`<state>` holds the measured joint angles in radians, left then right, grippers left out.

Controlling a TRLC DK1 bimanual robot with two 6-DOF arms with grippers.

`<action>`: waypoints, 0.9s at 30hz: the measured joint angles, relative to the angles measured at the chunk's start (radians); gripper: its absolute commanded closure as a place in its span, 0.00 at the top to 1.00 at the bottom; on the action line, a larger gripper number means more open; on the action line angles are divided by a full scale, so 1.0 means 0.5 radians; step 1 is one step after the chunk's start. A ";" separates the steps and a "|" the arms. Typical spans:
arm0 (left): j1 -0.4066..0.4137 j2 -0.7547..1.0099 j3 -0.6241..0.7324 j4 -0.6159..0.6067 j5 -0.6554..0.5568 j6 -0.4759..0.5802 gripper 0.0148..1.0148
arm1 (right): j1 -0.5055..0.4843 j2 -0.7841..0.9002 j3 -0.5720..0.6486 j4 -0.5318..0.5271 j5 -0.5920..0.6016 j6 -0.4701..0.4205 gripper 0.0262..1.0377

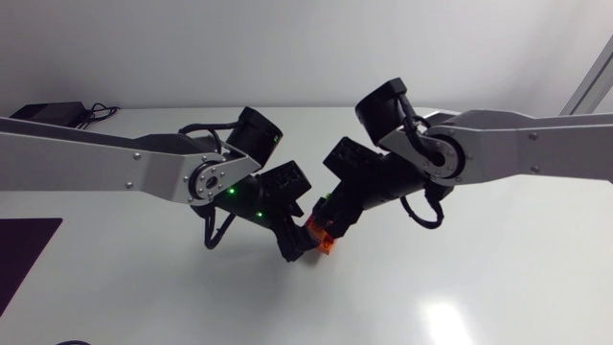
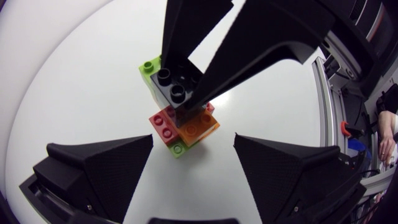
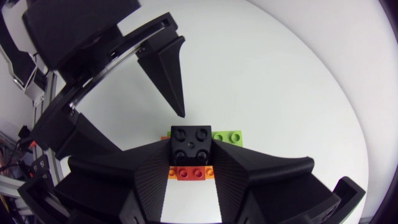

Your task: Separate the duplo bricks

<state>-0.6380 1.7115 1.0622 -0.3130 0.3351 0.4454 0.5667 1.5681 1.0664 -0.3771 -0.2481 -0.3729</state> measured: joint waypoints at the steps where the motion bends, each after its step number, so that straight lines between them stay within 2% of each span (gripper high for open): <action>1: 0.005 0.000 0.000 0.021 -0.008 -0.017 0.89 | -0.007 0.009 0.031 -0.019 0.008 0.041 0.20; 9: 0.048 -0.035 0.000 0.224 -0.060 -0.201 0.89 | -0.053 0.060 0.209 -0.127 0.014 0.301 0.20; 17: 0.083 -0.051 0.000 0.374 -0.108 -0.359 0.90 | -0.154 0.093 0.260 -0.147 -0.129 0.428 0.20; 27: 0.081 -0.052 -0.005 0.474 -0.112 -0.425 0.90 | -0.208 0.142 0.404 -0.207 -0.237 0.540 0.21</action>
<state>-0.5976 1.6855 1.0599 -0.0761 0.2790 0.2329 0.4629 1.6390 1.2682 -0.4805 -0.3668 -0.1028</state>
